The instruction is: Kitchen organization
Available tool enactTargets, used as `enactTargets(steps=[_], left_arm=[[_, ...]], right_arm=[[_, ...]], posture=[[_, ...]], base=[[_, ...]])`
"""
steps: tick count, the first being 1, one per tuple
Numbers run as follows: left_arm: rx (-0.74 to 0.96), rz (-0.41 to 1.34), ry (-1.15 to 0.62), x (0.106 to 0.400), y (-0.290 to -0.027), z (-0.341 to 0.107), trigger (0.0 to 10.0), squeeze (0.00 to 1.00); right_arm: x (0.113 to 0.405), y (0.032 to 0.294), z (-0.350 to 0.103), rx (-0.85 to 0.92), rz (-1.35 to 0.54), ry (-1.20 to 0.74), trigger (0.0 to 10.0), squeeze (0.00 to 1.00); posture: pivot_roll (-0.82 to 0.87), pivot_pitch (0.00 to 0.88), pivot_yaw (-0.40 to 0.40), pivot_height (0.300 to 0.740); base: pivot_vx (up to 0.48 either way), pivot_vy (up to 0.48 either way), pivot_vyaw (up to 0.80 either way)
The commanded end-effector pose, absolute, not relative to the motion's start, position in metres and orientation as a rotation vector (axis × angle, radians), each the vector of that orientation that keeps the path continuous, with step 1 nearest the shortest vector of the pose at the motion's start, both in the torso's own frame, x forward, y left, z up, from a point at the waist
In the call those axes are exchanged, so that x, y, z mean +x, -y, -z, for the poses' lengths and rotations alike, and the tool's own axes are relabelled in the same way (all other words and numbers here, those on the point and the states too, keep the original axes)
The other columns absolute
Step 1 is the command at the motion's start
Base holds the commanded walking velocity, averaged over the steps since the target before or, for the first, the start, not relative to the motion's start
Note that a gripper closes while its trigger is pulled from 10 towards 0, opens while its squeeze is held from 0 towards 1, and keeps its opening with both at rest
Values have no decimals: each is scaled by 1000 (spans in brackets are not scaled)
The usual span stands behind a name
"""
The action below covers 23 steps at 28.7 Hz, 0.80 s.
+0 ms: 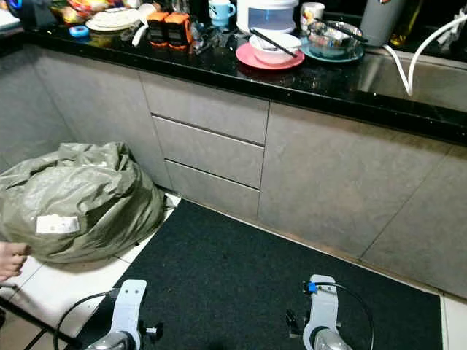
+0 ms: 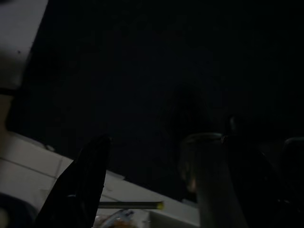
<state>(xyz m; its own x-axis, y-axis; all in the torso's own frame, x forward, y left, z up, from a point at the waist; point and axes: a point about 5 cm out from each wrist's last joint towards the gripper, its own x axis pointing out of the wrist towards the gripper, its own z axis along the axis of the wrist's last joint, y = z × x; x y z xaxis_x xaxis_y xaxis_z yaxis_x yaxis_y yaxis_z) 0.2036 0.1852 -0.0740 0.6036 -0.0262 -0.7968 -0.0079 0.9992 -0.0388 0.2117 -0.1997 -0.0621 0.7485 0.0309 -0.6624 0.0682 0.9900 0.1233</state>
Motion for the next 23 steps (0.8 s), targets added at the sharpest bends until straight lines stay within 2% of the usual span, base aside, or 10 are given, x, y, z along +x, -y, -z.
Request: enactTargets(steps=[1,2,3,6,8,16,23], left_arm=[[-80,-9,-948,197,-185,78,10000,0],[-87,-1,-952,197,-184,78,10000,0],[-83,10,-957,196,-184,78,10000,0],[-104,-2,-954,195,-183,79,10000,0],[-107,-5,-951,195,-183,79,10000,0],[-137,-7,-927,195,-182,79,10000,0],[-182,-8,-935,190,-179,81,10000,0]], right_arm=[[211,199,62,173,23,-693,10000,0],[233,208,45,166,9,-626,10000,0],[268,221,17,156,-3,-539,10000,0],[326,235,-49,119,-37,-358,10000,0],[331,234,-55,118,-40,-336,10000,0],[346,221,-76,134,-107,-237,10000,0],[350,213,-79,186,-136,-235,10000,0]], posture=[[-34,122,8,740],[-34,135,10,740],[-36,123,9,740],[-31,134,8,740],[-31,134,8,740],[-31,144,2,740],[-29,99,-27,740]], base=[[0,-304,0],[0,-480,0],[0,-480,0],[0,-415,0],[0,-285,0],[0,0,0],[0,0,0]])
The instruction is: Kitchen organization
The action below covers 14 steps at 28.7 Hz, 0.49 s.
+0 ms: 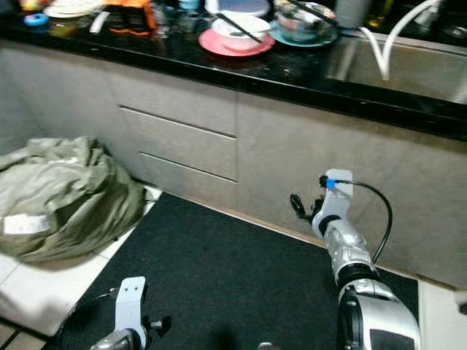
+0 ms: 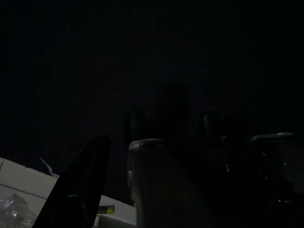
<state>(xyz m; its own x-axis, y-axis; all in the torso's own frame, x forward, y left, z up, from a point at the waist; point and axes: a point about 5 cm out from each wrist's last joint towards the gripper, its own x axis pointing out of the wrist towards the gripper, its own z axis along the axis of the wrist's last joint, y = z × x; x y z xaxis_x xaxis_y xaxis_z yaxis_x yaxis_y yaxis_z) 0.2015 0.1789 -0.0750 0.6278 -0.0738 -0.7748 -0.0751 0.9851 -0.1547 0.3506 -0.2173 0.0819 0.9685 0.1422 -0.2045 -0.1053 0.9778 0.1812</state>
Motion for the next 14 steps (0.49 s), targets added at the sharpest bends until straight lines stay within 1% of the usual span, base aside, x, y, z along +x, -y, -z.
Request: enactTargets(steps=[1,2,3,4,5,6,8,9,11,14], left_arm=[[-230,-28,-930,188,-177,82,10000,0],[-290,-54,-927,186,-175,83,10000,0],[-277,-37,-937,186,-174,84,10000,0],[-241,-6,-948,186,-174,84,10000,0],[-206,19,-957,187,-174,83,10000,0],[-154,44,-969,187,-175,83,10000,0],[-128,54,-974,187,-175,83,10000,0],[-196,11,-941,188,-175,82,10000,0],[-239,-29,-921,189,-175,82,10000,0],[-205,-32,-908,190,-177,81,10000,0]], right_arm=[[348,210,-74,197,-142,-256,10000,0],[346,205,-67,198,-150,-297,10000,0],[337,200,-50,80,-182,-408,10000,0],[327,197,-35,-52,-224,-500,10000,0],[321,196,-26,-142,-252,-556,10000,0],[312,196,-16,-176,-257,-603,10000,0],[307,197,-11,-174,-253,-624,10000,0],[301,198,-5,-45,-197,-619,10000,0],[299,201,-3,23,-155,-608,10000,0],[299,207,-3,-11,-120,-618,10000,0]], posture=[[-27,79,-28,740],[-29,77,-21,740],[-29,72,-24,740],[-28,68,-31,740],[-28,68,-31,740],[-27,58,-36,740],[-27,58,-36,740],[-37,63,-30,740],[-37,63,-30,740],[-43,53,-31,740]], base=[[0,0,0],[0,0,0],[0,0,0],[0,0,0],[0,0,0],[0,0,0],[0,0,0],[0,0,0],[0,0,0],[0,0,0]])
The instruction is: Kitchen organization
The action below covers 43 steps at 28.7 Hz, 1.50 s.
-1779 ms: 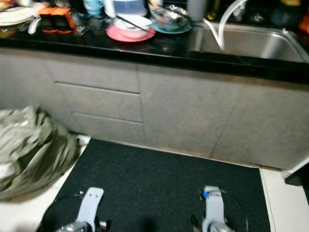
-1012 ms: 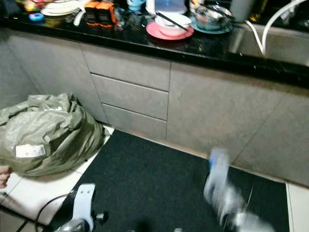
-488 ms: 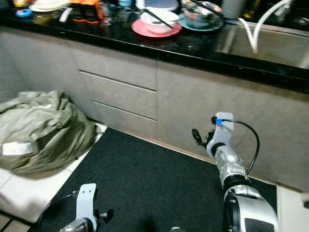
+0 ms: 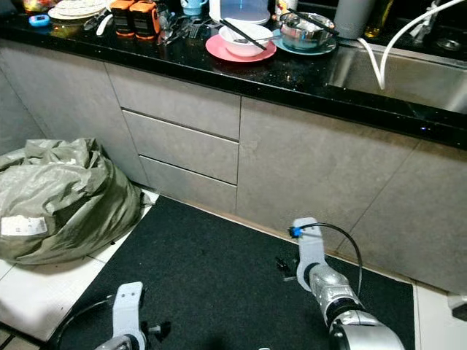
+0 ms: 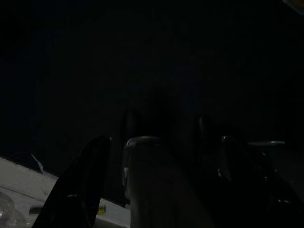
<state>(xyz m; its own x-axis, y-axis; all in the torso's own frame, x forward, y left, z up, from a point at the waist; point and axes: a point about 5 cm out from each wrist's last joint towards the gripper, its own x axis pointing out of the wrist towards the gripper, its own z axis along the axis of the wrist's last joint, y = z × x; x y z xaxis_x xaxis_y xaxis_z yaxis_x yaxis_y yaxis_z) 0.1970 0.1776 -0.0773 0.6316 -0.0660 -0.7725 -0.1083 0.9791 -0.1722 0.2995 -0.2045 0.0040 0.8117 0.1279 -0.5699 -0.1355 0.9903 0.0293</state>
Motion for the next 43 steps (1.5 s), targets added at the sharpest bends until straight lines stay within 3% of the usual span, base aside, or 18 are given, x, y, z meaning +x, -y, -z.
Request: enactTargets(steps=[1,14,18,21,25,30,35,43], left_arm=[[-201,-42,-904,191,-178,81,10000,0],[-109,-90,-880,190,-187,80,10000,0],[-93,-90,-867,192,-187,78,10000,0],[-113,-102,-854,193,-188,78,10000,0],[-105,-92,-860,191,-190,78,10000,0],[-39,-43,-883,185,-194,80,10000,0],[18,-2,-875,182,-198,80,10000,0],[95,31,-818,185,-201,77,10000,0]], right_arm=[[299,211,-4,-18,-92,-620,10000,0],[284,252,0,-91,39,-690,10000,0],[293,265,-14,-81,99,-638,10000,0],[285,285,-20,-38,94,-570,10000,0],[294,272,-26,-23,-35,-512,10000,0],[298,236,-26,-92,-323,-478,10000,0],[303,214,-31,-41,-427,-413,10000,0],[302,204,-30,-19,-482,-392,10000,0]], posture=[[-47,54,-30,740],[-7,152,-29,740],[0,82,-21,740],[-18,112,-7,740],[-7,93,-11,740],[3,90,6,740],[10,116,32,740],[17,131,34,740]], base=[[0,0,0],[0,0,0],[0,0,0],[0,0,0],[0,0,0],[0,0,0],[0,0,0],[0,0,0]])
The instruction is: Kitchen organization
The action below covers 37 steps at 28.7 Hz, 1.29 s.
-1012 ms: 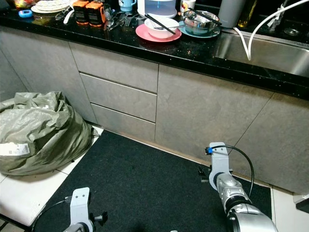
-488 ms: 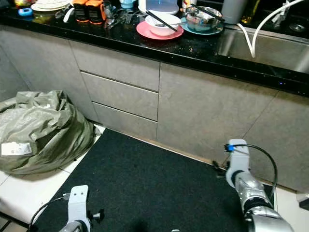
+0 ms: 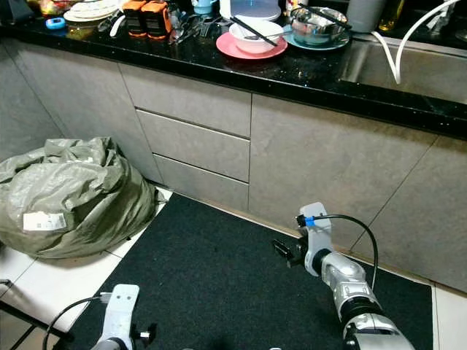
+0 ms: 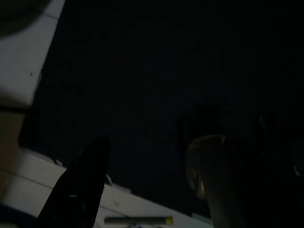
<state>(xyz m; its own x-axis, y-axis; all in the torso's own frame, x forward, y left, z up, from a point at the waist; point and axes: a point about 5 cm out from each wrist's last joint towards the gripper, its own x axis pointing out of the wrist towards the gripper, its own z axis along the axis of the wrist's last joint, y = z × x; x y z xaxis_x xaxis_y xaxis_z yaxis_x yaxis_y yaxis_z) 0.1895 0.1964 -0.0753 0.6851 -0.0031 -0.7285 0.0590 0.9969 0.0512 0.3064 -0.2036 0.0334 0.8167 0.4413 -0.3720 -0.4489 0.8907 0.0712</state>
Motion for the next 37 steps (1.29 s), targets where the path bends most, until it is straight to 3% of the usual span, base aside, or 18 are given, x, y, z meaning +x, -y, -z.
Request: enactTargets(steps=[1,4,5,6,8,18,27,34,37], left_arm=[[95,31,-818,185,-201,77,10000,0],[120,37,-800,186,-202,75,10000,0],[180,59,-638,242,-245,29,10000,0],[180,59,-638,242,-245,29,10000,0],[255,103,-525,271,-259,-3,10000,0],[179,63,-609,259,-259,11,10000,0],[114,150,-549,279,-231,2,10000,0],[13,142,-763,247,-207,40,10000,0],[-39,142,-797,240,-203,46,10000,0]], right_arm=[[302,204,-30,-19,-482,-392,10000,0],[303,204,-32,-7,-471,-374,10000,0],[303,209,-33,-16,-434,-364,10000,0],[303,209,-33,-16,-434,-364,10000,0],[302,212,-32,-20,-411,-371,10000,0],[307,213,-38,-31,-405,-349,10000,0],[320,205,-59,39,-428,-231,10000,0],[325,170,-103,295,-712,-31,10000,0],[321,161,-118,319,-807,15,10000,0]], posture=[[17,131,34,740],[16,133,37,740],[18,133,36,740],[18,133,36,740],[30,131,36,740],[8,132,41,740],[7,118,42,740],[20,121,37,740],[20,114,37,740]], base=[[0,0,0],[0,0,0],[0,0,0],[0,0,0],[0,0,0],[0,0,0],[0,0,0],[0,0,0],[160,0,0]])
